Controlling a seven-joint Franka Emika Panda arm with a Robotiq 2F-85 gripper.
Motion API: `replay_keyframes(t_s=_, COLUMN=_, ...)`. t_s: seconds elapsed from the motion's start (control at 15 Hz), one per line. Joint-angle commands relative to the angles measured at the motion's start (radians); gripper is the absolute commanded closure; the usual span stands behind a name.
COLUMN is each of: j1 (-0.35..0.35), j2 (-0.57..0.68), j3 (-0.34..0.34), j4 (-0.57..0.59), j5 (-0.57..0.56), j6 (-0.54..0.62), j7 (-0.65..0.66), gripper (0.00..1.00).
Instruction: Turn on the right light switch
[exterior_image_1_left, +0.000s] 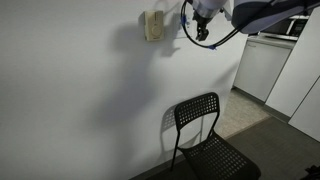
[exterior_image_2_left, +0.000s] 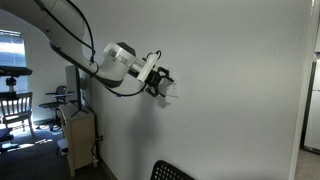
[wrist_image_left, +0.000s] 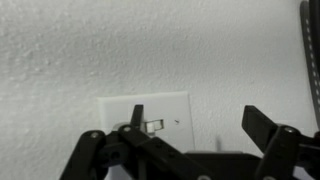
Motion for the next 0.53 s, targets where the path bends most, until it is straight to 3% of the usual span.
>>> replay_keyframes(t_s=0.0, j1=-0.015, j2=-0.131, j3=0.013, j4=-0.061, j5=0.065, j6=-0.075, j7=-0.025, gripper=0.00)
replay_keyframes(t_s=0.47, j1=-0.018, j2=-0.205, j3=0.017, j4=-0.063, j5=0.131, j6=-0.123, j7=-0.044, gripper=0.00)
